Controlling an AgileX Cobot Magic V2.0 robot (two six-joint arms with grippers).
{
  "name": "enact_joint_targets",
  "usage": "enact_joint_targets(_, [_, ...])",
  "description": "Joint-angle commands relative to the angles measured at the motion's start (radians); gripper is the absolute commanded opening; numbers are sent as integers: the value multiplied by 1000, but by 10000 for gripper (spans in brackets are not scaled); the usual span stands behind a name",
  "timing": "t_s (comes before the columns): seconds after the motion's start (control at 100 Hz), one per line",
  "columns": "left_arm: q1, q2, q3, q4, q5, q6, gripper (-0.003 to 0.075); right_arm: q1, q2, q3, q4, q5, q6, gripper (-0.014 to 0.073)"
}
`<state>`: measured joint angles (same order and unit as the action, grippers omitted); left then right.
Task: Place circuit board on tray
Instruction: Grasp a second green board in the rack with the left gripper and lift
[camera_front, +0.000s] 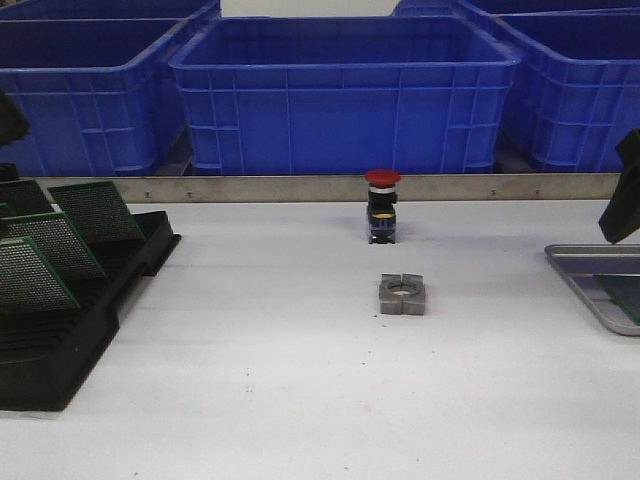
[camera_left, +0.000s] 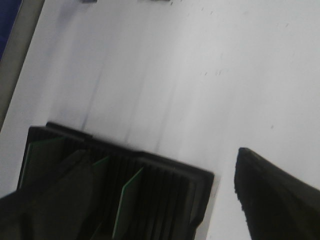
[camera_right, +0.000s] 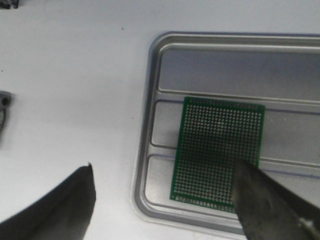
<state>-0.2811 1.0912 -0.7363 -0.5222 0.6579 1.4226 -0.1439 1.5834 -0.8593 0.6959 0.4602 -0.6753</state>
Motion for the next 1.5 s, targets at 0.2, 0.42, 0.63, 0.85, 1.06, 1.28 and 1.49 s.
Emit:
enact_joint_targets(0.2, [96, 107, -28, 47, -74, -8, 538, -6, -33, -28, 18, -23, -13, 582])
enact_joint_targets(0.42, [96, 235, -28, 52, -163, -8, 500, -6, -33, -28, 18, -19, -13, 582])
enact_joint_targets(0.63, [96, 326, -28, 53, -229, -8, 415, -6, -33, -28, 18, -5, -13, 582])
enact_joint_targets(0.85, [96, 342, -28, 53, -247, -8, 131, -6, -33, -28, 18, 8, -13, 582])
enact_joint_targets(1.06, [96, 336, -28, 55, -237, -8, -17, -6, -33, -28, 18, 14, -13, 582])
enact_joint_targets(1.28, [96, 235, -41, 55, -159, -8, -17, -4, -80, -29, 18, 53, -69, 582])
enact_joint_targets(1.49, [96, 139, -41, -87, -42, -8, -17, 43, -202, -29, 18, 97, -200, 582])
